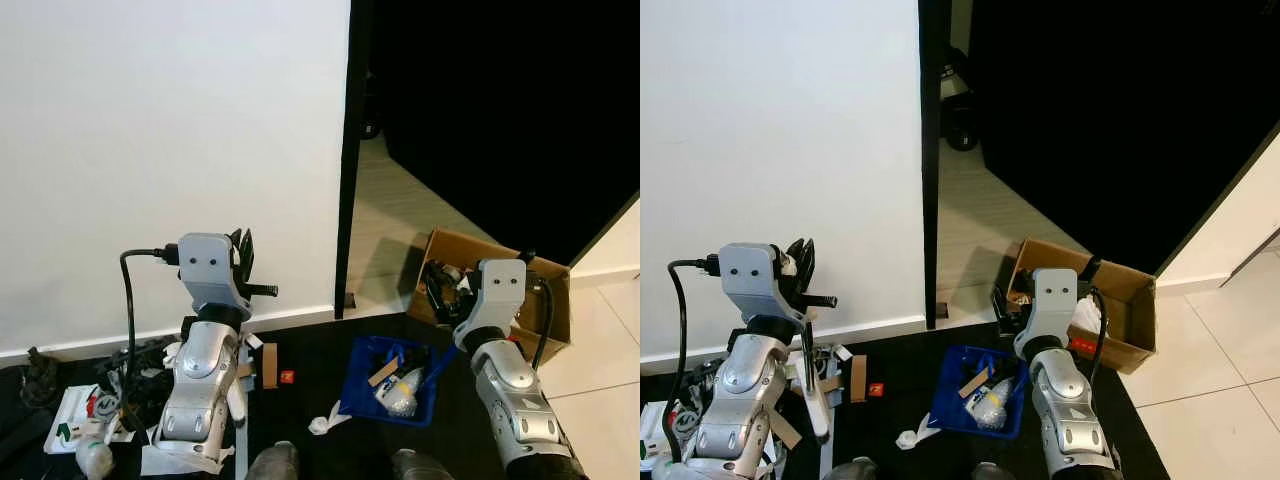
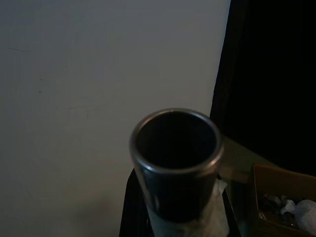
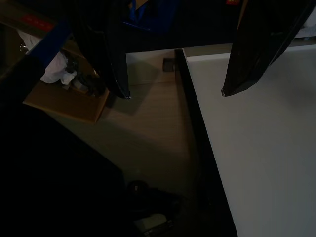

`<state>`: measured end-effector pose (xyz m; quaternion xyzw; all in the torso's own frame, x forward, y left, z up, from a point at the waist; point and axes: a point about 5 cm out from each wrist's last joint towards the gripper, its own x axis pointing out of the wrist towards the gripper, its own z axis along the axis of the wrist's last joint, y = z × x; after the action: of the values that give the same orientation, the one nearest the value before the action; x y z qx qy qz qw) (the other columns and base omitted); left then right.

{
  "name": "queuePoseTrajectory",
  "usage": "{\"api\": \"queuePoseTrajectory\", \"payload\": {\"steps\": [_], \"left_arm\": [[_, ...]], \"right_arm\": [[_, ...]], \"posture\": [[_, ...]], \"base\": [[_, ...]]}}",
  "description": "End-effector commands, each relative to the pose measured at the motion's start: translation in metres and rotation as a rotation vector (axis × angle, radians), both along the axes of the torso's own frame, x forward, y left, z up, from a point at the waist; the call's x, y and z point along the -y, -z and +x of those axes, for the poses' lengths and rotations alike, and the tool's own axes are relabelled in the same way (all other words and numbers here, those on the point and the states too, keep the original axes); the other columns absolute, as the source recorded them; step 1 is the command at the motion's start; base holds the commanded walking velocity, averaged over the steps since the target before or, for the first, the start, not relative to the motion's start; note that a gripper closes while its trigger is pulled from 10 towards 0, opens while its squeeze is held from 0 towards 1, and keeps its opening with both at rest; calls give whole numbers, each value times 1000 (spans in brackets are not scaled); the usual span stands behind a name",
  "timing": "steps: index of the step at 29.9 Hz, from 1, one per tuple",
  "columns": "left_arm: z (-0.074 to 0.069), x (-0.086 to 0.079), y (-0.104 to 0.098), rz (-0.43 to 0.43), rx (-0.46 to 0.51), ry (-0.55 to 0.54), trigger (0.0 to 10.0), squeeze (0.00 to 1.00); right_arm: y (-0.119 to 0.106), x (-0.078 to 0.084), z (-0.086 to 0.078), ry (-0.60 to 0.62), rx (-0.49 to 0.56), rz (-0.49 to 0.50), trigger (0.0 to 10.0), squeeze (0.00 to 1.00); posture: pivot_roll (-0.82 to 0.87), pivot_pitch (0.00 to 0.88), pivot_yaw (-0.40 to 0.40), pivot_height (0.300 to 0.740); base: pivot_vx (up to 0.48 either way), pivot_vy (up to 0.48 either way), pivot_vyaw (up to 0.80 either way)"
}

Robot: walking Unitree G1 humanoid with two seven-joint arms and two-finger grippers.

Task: Sweep floor

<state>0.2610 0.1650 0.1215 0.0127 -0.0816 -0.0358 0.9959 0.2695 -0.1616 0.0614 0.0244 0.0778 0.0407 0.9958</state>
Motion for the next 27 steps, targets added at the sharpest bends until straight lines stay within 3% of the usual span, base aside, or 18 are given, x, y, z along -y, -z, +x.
{"api": "queuePoseTrajectory", "payload": {"steps": [1,27], "left_arm": [[1,-1,-5,17,28,-6,10000,0],[6,0,-4,16,23,-11,10000,0]], "right_arm": [[2,2,0,15,-9,4,10000,0],[3,4,-1,18,-12,-1,10000,0]], "posture": [[20,0,-18,740],[15,0,-23,740]], "base": [[0,0,0],[0,0,0]]}}
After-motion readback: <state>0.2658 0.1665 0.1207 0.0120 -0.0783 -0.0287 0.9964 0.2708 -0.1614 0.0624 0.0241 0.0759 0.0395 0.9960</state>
